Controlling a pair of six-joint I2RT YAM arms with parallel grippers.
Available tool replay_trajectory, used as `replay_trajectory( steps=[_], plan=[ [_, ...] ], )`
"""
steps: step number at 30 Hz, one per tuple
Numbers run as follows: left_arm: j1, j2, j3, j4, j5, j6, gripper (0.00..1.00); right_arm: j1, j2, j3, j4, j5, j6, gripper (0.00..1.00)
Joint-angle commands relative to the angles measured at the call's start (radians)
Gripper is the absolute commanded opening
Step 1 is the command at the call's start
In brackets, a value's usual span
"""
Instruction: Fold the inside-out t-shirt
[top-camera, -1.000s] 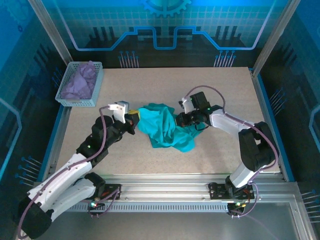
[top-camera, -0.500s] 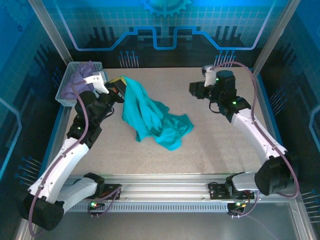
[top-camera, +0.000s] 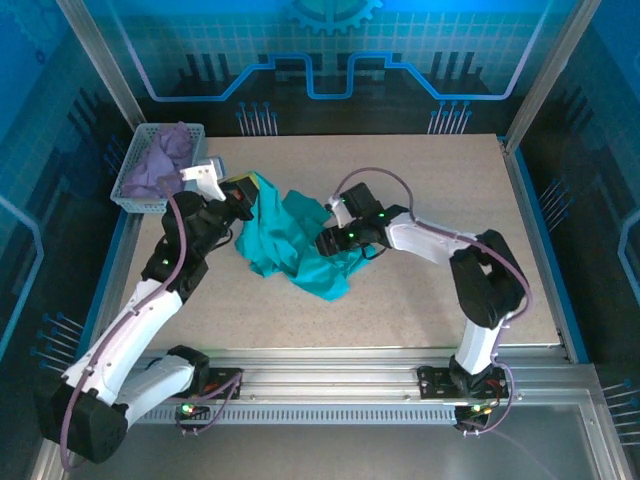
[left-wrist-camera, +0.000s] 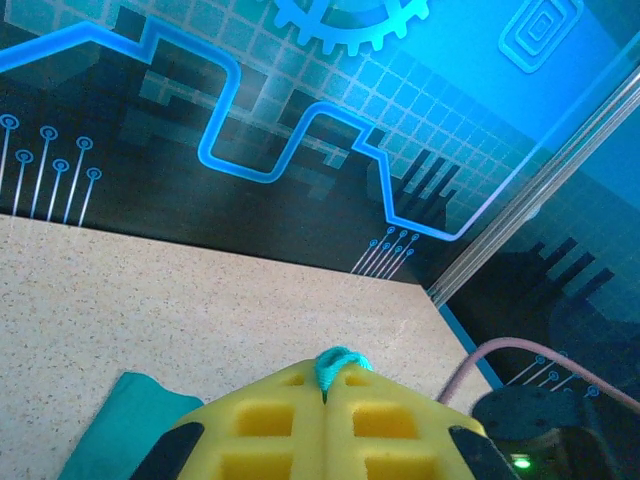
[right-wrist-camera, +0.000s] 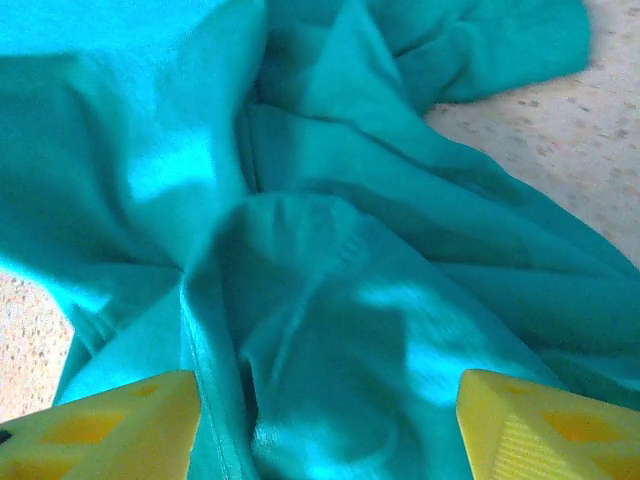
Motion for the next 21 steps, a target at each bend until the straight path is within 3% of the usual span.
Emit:
replay_trajectory(
  steps=[1,2,5,7,8,16,21],
  plan=[
    [0.007,-0.026,-0.02,-0.001,-0.015,0.035,0.0,0.023,0.084,0.067,-0.025,-0.019,0.019,0.66],
    [0.007,-0.028,-0.022,0.001,-0.018,0.037,0.0,0.023,0.103,0.075,-0.025,-0.025,0.022,0.62],
    [0.013,-0.027,-0.022,0.002,-0.023,0.041,0.0,0.018,0.107,0.094,-0.018,-0.02,0.015,0.25],
    [0.021,-0.023,-0.014,0.004,-0.019,0.032,0.0,-0.009,0.058,0.098,-0.014,-0.002,0.005,0.05],
    [0.025,-0.02,-0.01,0.006,-0.018,0.024,0.0,-0.028,0.027,0.095,-0.009,0.011,0.001,0.0],
    [0.111,0.059,0.103,0.115,0.034,-0.077,0.0,-0.257,-0.347,0.073,0.109,0.083,-0.002,0.0],
    [0.211,0.113,0.269,0.161,0.112,-0.14,0.0,-0.332,-0.552,0.038,0.176,0.13,-0.021,0.0]
  ],
)
